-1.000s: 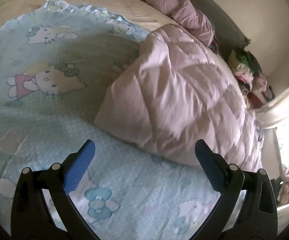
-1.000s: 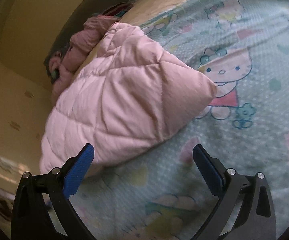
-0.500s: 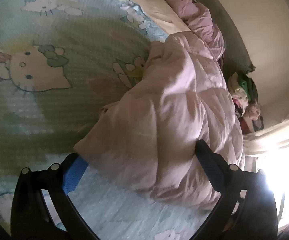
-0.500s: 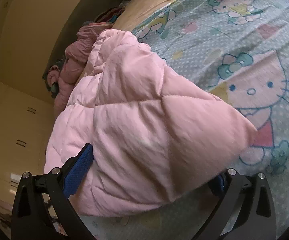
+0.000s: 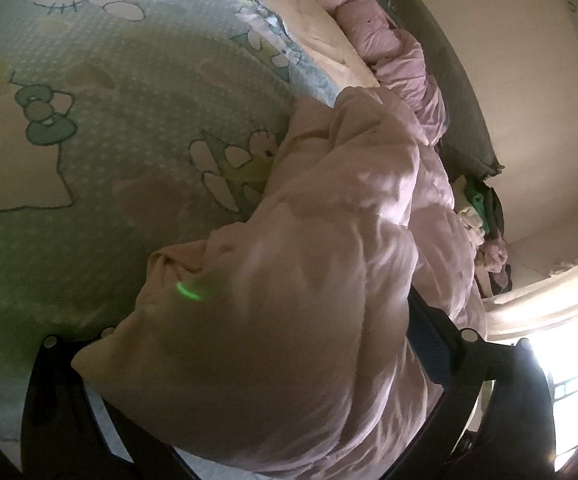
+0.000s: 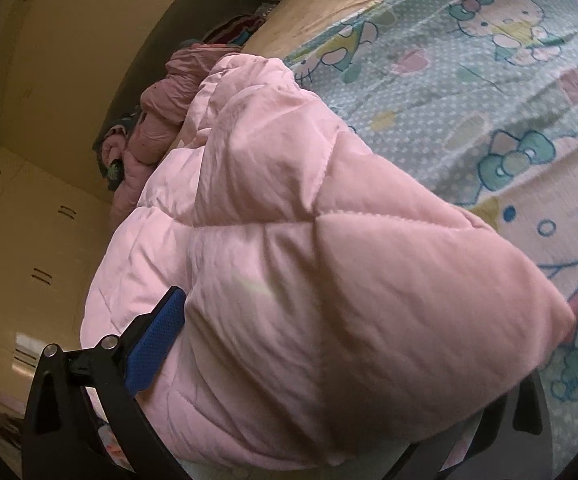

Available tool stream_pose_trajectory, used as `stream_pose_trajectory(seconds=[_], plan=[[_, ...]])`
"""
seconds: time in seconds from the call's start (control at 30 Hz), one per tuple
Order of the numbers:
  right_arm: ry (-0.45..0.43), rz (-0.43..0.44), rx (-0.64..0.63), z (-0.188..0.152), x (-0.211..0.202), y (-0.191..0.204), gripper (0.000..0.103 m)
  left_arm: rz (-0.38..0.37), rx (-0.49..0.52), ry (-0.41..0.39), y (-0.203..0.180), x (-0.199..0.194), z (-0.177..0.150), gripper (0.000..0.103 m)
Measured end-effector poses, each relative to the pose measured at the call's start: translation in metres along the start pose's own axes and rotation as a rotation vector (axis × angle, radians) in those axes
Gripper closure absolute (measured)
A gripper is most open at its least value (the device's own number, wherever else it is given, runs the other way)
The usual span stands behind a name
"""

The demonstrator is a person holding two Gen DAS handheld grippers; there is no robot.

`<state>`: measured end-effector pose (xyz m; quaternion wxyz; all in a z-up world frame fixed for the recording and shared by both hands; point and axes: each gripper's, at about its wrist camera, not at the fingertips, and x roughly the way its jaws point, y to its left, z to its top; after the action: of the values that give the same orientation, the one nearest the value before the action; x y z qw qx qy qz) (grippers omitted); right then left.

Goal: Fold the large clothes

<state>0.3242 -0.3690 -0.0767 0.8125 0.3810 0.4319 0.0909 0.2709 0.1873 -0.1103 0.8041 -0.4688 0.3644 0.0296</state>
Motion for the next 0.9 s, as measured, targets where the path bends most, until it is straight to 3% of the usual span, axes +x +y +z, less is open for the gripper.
stream_pose_trajectory(seconds=[0.1,0.17,0.23,0.37,0.43,0.63,0.9], plan=[[0.003,0.014,-0.021,0.001,0.002,0.004,0.021,0.016,0.039,0.005,-0.006,0.002,0.003,0.011],[0.008,0.025,-0.037,0.001,0.001,0.006,0.034,0.032,0.081,0.005,-0.012,0.000,0.002,0.020],[0.010,0.020,-0.070,0.000,0.000,0.011,0.041,0.035,0.141,-0.013,-0.022,-0.005,0.001,0.036],[-0.039,-0.037,-0.234,-0.002,-0.012,0.041,0.060,0.037,0.214,-0.039,-0.037,-0.013,0.001,0.053],[-0.057,-0.081,-0.318,-0.005,-0.014,0.055,0.064,0.035,0.256,-0.058,-0.048,-0.018,0.000,0.059],[-0.155,-0.156,-0.567,-0.022,-0.030,0.103,0.072,0.081,0.435,-0.136,-0.082,-0.031,-0.006,0.065],[-0.220,-0.146,-0.745,-0.042,-0.049,0.135,0.073,0.072,0.494,-0.183,-0.093,-0.046,-0.008,0.068]])
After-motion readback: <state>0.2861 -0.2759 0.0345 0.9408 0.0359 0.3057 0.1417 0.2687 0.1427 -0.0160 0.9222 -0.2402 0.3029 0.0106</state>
